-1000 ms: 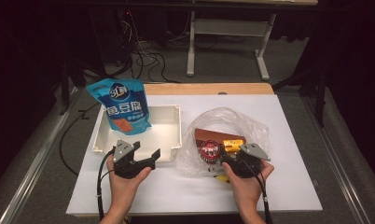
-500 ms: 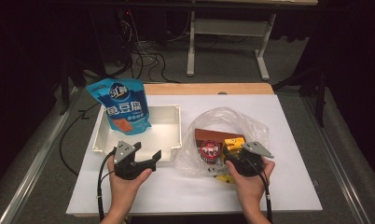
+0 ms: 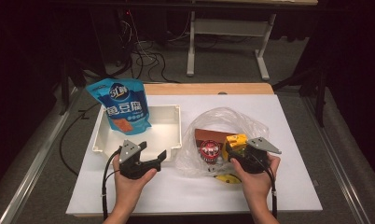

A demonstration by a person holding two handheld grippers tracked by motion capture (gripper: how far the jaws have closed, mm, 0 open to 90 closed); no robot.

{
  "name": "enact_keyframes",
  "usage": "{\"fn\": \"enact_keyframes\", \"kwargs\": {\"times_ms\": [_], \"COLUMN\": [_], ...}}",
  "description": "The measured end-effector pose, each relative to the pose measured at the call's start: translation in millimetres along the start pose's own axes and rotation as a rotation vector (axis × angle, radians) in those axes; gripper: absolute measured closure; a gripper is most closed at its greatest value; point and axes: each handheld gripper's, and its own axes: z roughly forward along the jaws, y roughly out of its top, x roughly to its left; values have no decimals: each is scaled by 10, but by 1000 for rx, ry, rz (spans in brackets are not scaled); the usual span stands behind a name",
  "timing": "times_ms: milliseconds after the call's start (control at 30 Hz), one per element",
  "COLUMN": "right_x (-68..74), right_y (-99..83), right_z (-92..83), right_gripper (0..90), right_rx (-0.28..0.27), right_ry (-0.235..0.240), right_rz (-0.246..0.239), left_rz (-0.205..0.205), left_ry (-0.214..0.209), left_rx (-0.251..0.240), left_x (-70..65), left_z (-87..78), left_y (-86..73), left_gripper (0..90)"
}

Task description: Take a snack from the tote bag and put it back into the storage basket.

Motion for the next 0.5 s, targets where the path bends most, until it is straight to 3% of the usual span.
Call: {"fn": "enact_keyframes", "kwargs": {"times_ms": [500], "right_x": [-66], "right_y": [202], "right_z": [-125], "right_gripper": [307], "right_rx": [-28], "right_ry": [58], "right_rz": [0], "left_rz": [103], "left_ry": [-119], "left_rx": [14], "left_x": [-469], "left_z": [334], "left_y": [79], "left_gripper": [173]}}
